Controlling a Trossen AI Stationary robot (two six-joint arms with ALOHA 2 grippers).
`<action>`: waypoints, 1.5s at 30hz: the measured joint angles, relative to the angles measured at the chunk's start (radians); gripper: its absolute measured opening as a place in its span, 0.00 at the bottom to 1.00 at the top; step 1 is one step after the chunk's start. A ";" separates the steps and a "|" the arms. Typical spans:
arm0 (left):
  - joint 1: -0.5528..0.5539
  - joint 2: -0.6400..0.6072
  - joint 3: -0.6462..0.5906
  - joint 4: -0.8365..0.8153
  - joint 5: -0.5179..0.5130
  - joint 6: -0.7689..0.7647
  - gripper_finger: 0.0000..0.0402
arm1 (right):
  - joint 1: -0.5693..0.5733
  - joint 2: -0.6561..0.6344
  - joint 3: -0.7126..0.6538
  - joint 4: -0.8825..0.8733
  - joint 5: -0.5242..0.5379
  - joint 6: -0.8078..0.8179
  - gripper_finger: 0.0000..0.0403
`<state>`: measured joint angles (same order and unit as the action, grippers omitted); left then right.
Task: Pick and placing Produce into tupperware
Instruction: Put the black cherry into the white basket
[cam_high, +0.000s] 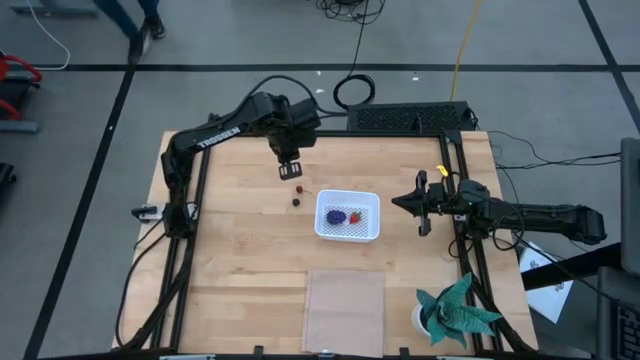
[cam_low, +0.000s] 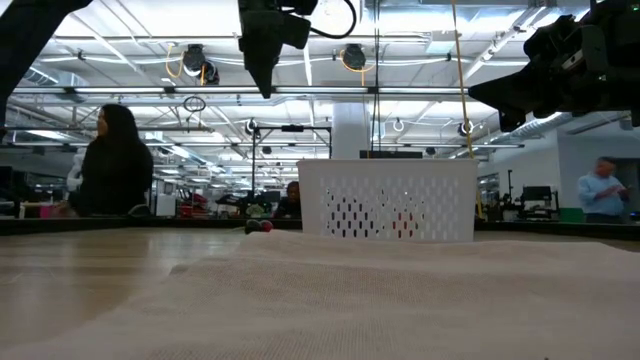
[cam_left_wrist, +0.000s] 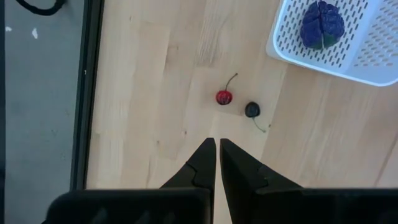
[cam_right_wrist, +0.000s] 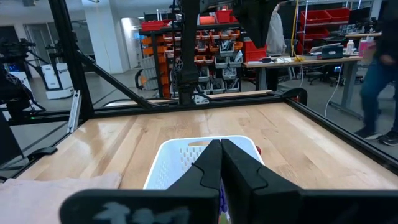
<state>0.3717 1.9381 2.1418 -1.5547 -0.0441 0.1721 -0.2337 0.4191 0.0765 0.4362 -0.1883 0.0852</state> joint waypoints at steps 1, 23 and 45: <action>0.000 0.000 0.000 0.000 0.005 0.003 0.07 | 0.000 0.000 0.000 0.000 0.000 0.000 0.00; -0.002 0.000 -0.001 -0.016 0.129 0.052 0.42 | 0.000 0.000 0.000 -0.012 0.000 0.000 0.00; -0.021 0.000 -0.001 -0.016 0.121 0.039 0.70 | 0.000 0.000 0.000 -0.015 0.000 0.007 0.00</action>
<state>0.3511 1.9381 2.1407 -1.5711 0.0772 0.2115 -0.2337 0.4191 0.0761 0.4213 -0.1883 0.0921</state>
